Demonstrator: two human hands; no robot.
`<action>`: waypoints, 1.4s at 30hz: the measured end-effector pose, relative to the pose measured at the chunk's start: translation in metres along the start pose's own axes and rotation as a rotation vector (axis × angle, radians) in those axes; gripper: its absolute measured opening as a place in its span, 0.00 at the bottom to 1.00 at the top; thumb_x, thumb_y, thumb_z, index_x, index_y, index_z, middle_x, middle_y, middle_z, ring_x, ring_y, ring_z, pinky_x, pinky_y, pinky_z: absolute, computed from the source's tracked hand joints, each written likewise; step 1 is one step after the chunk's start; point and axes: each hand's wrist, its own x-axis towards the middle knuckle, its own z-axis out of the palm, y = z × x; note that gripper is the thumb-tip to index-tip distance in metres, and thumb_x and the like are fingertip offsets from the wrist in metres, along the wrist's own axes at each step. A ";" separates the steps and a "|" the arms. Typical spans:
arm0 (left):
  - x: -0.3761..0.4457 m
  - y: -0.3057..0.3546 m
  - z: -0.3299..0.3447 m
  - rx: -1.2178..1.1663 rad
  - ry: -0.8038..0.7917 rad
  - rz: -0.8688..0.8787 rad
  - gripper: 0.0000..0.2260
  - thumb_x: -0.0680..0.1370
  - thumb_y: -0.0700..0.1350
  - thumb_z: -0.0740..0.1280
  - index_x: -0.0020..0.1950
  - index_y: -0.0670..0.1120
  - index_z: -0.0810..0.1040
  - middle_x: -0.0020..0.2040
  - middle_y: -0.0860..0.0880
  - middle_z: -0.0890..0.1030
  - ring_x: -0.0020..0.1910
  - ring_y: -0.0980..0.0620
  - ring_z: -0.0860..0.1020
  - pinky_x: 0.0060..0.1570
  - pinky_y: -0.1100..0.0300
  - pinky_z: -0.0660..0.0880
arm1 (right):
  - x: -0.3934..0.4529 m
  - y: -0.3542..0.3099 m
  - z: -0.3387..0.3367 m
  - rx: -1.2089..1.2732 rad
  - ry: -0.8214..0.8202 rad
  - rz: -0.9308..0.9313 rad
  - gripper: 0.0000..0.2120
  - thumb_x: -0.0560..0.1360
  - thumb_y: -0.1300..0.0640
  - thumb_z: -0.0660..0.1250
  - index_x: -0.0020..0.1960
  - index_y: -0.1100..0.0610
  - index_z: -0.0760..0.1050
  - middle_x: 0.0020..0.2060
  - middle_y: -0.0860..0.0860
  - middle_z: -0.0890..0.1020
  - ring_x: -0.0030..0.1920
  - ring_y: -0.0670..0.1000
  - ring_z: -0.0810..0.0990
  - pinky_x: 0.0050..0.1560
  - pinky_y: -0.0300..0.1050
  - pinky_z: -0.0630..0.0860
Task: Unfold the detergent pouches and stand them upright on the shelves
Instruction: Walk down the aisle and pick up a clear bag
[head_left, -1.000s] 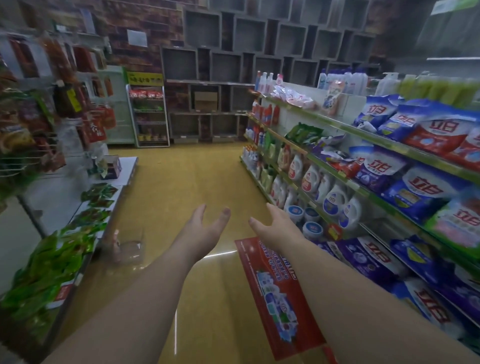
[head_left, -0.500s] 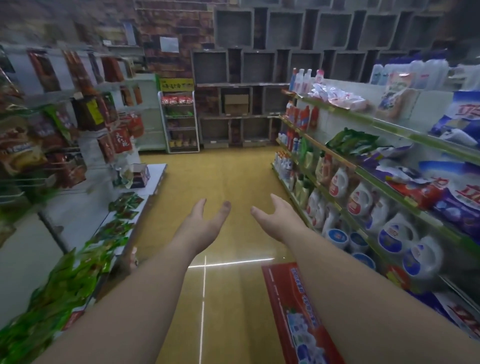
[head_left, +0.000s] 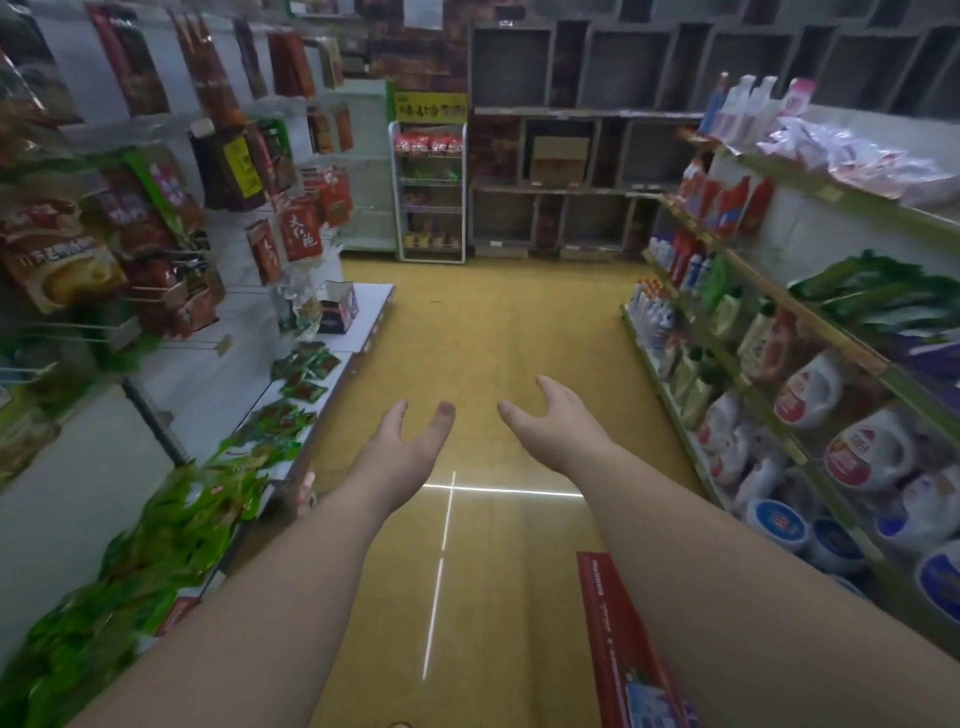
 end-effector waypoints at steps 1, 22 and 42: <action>0.022 0.000 -0.005 -0.005 0.003 0.008 0.49 0.68 0.83 0.58 0.84 0.61 0.54 0.84 0.52 0.59 0.80 0.43 0.62 0.74 0.41 0.64 | 0.018 -0.005 0.005 -0.021 0.003 -0.009 0.43 0.80 0.32 0.63 0.86 0.51 0.52 0.85 0.48 0.54 0.85 0.49 0.53 0.83 0.54 0.57; 0.377 0.051 -0.083 -0.051 -0.079 0.013 0.48 0.70 0.81 0.60 0.84 0.60 0.54 0.84 0.53 0.59 0.81 0.45 0.61 0.74 0.43 0.64 | 0.354 -0.099 0.066 -0.015 0.032 0.066 0.42 0.80 0.32 0.63 0.86 0.49 0.54 0.85 0.47 0.58 0.84 0.51 0.58 0.81 0.56 0.60; 0.615 0.117 -0.102 -0.070 0.433 -0.213 0.48 0.67 0.84 0.58 0.82 0.64 0.55 0.83 0.55 0.62 0.79 0.46 0.65 0.75 0.43 0.66 | 0.695 -0.187 0.114 0.049 -0.383 -0.338 0.40 0.80 0.34 0.65 0.85 0.49 0.57 0.84 0.49 0.61 0.82 0.54 0.62 0.77 0.52 0.64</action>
